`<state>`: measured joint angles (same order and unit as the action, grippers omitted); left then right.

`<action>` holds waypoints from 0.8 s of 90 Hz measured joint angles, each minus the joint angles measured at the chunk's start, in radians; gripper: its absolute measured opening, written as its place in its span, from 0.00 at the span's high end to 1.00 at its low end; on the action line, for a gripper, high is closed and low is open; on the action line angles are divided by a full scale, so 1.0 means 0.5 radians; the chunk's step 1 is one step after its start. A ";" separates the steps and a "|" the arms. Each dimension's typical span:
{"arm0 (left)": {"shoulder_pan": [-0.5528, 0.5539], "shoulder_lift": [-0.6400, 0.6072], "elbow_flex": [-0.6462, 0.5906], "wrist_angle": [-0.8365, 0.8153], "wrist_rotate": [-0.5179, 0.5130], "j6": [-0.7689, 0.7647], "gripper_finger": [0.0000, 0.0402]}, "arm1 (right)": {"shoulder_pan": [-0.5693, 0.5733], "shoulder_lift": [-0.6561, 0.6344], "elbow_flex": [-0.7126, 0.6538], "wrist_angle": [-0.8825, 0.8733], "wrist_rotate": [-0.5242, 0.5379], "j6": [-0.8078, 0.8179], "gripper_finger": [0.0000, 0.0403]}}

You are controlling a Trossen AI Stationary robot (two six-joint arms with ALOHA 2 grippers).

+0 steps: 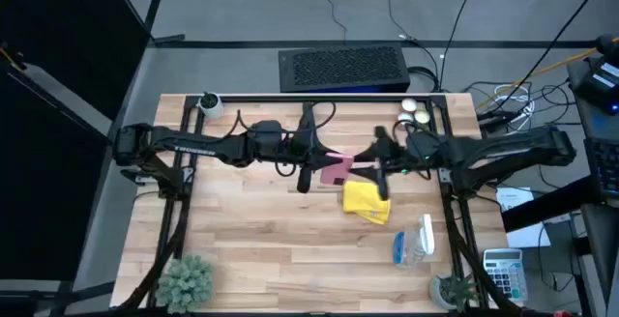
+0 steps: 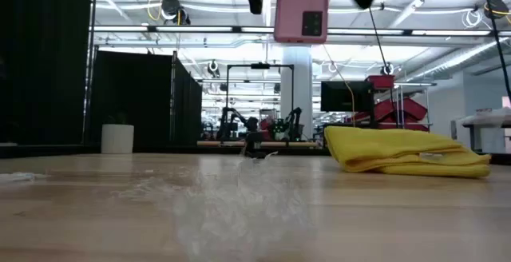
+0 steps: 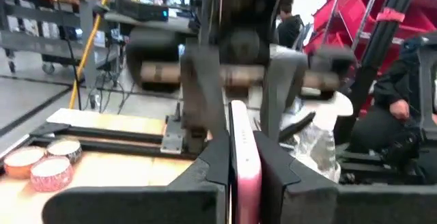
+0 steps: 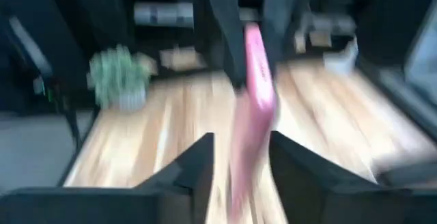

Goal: Apply microfiber cloth
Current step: Spray the cellphone using a spray bottle

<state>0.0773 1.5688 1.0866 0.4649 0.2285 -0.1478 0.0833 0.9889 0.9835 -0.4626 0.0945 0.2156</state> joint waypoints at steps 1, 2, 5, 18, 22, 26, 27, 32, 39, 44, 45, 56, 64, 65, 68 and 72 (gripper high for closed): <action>0.000 0.000 0.000 -0.005 0.004 0.000 0.97 | 0.003 -0.006 0.039 -0.110 0.000 0.021 0.62; 0.000 0.000 0.000 -0.011 0.008 0.001 0.97 | 0.007 -0.011 0.075 -0.211 0.001 0.040 0.61; 0.000 0.000 0.000 -0.033 0.015 0.007 0.97 | 0.021 -0.023 0.178 -0.497 0.001 0.100 0.58; -0.002 0.000 0.000 -0.091 0.023 0.048 0.97 | 0.140 -0.031 0.478 -1.360 0.003 0.434 0.50; -0.006 0.000 0.000 -0.090 0.023 0.065 0.97 | 0.190 -0.031 0.497 -1.511 0.002 0.559 0.49; -0.011 0.000 0.000 -0.090 0.023 0.084 0.97 | 0.254 -0.029 0.496 -1.649 -0.006 0.671 0.49; -0.013 0.000 0.000 -0.091 0.023 0.093 0.97 | 0.272 -0.028 0.493 -1.680 -0.013 0.697 0.49; -0.028 0.000 0.000 -0.102 0.023 0.119 0.97 | 0.367 -0.028 0.458 -1.834 -0.050 0.830 0.50; -0.053 0.000 0.000 -0.106 0.024 0.151 0.97 | 0.510 -0.034 0.379 -1.948 -0.067 1.037 0.51; -0.070 0.000 0.000 -0.111 0.027 0.169 0.97 | 0.617 -0.046 0.312 -1.957 -0.091 1.197 0.52; -0.073 0.000 0.000 -0.113 0.028 0.170 0.97 | 0.642 -0.050 0.298 -1.959 -0.091 1.239 0.53; -0.107 0.053 0.000 -0.129 0.040 0.185 0.97 | 0.924 -0.091 0.157 -1.891 -0.093 1.626 0.56; -0.136 0.133 -0.001 -0.118 0.074 0.205 0.97 | 1.166 -0.097 0.050 -1.808 -0.092 1.865 0.58; -0.140 0.142 -0.001 -0.113 0.074 0.204 0.97 | 1.197 -0.095 0.038 -1.792 -0.092 1.896 0.59; -0.151 0.170 -0.001 -0.107 0.077 0.203 0.97 | 1.285 -0.091 0.005 -1.729 -0.090 1.987 0.59; -0.167 0.213 -0.001 -0.094 0.080 0.203 0.97 | 1.398 -0.086 -0.043 -1.661 -0.087 2.105 0.60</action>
<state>-0.0060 1.6755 1.0863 0.4180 0.2686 -0.0463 0.7825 0.9457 0.9619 -1.2928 0.0509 1.2680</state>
